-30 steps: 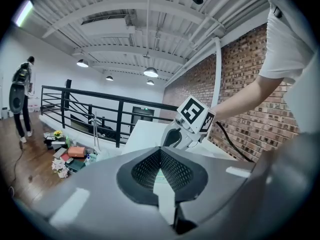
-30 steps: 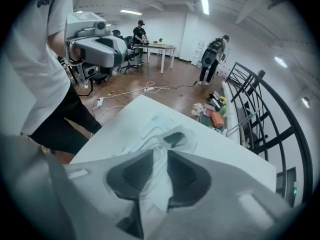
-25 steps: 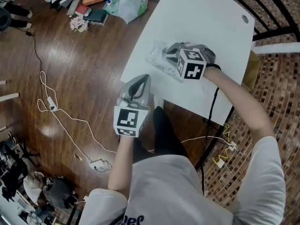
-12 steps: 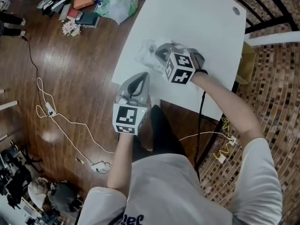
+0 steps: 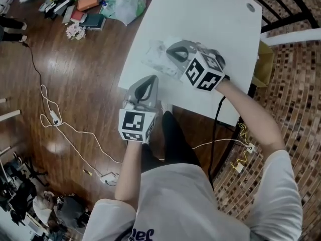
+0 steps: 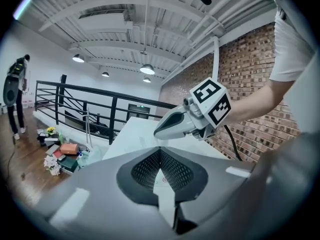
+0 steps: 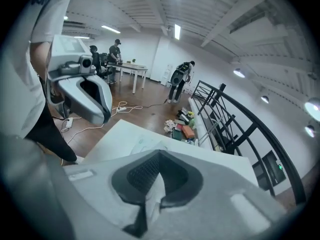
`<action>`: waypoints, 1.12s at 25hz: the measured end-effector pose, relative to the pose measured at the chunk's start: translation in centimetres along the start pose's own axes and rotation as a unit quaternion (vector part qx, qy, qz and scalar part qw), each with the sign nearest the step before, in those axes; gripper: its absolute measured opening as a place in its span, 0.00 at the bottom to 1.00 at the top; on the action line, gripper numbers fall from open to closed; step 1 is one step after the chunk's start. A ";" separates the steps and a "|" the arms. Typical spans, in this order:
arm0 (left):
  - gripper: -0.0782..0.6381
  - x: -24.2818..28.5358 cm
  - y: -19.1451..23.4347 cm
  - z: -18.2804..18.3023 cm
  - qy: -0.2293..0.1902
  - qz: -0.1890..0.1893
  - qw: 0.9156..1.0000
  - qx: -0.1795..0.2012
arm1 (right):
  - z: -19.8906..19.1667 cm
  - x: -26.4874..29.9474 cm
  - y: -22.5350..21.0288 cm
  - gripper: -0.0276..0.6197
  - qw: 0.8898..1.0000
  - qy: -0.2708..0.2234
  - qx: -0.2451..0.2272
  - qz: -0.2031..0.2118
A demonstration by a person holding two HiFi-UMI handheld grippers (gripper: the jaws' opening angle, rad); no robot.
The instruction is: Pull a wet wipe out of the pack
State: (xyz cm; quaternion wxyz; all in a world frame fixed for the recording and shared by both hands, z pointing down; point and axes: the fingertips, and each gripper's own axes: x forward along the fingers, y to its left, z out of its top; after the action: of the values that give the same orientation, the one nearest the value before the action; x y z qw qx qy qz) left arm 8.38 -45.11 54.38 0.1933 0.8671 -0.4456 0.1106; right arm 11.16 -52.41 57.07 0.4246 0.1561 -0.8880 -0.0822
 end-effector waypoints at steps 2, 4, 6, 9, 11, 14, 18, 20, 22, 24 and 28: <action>0.13 0.3 -0.6 0.1 -0.005 -0.010 1.000 0.000 | 1.1 -1.8 -1.1 0.03 1.000 -0.019 0.011 -0.016; 0.13 0.6 -1.3 0.4 -0.001 -0.020 1.000 -0.001 | 2.1 -3.9 -2.6 0.02 0.998 -0.035 0.022 -0.036; 0.13 0.9 -1.8 0.6 -0.005 -0.026 1.000 0.005 | 2.8 -6.1 -3.9 0.03 0.997 -0.052 0.037 -0.054; 0.13 1.5 -2.7 0.7 -0.010 -0.039 0.999 0.010 | 2.4 -9.7 -5.5 0.03 0.992 -0.068 0.076 -0.080; 0.13 1.9 -3.7 0.8 -0.011 -0.053 0.998 0.012 | 1.1 -12.0 -6.1 0.03 0.988 -0.064 0.099 -0.097; 0.13 2.5 -5.1 0.8 -0.010 -0.071 0.997 0.017 | -2.6 -14.5 -5.7 0.03 0.983 -0.034 0.136 -0.117; 0.13 3.1 -6.9 0.6 -0.005 -0.094 0.995 0.025 | -9.7 -15.2 -3.7 0.03 0.968 0.017 0.213 -0.130; 0.13 3.3 -7.7 -0.1 0.002 -0.106 0.994 0.031 | -13.1 -14.7 -2.2 0.03 0.957 0.035 0.256 -0.130; 0.13 3.0 -8.6 -0.2 0.016 -0.118 0.992 0.032 | -16.0 -13.9 -0.5 0.03 0.946 0.057 0.291 -0.128; 0.13 2.5 -9.2 -0.4 0.023 -0.125 0.991 0.037 | -17.9 -13.5 1.1 0.03 0.937 0.072 0.316 -0.128; 0.13 1.1 -9.5 0.0 0.007 -0.130 0.990 0.058 | -18.4 -14.7 2.8 0.23 0.925 0.076 0.339 -0.155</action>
State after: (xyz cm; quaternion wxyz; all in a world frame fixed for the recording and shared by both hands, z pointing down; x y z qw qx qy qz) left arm 16.81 -40.90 52.54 0.1587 0.9264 -0.3209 0.1166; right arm 33.58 -44.96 58.67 0.3939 0.4327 -0.7926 0.1712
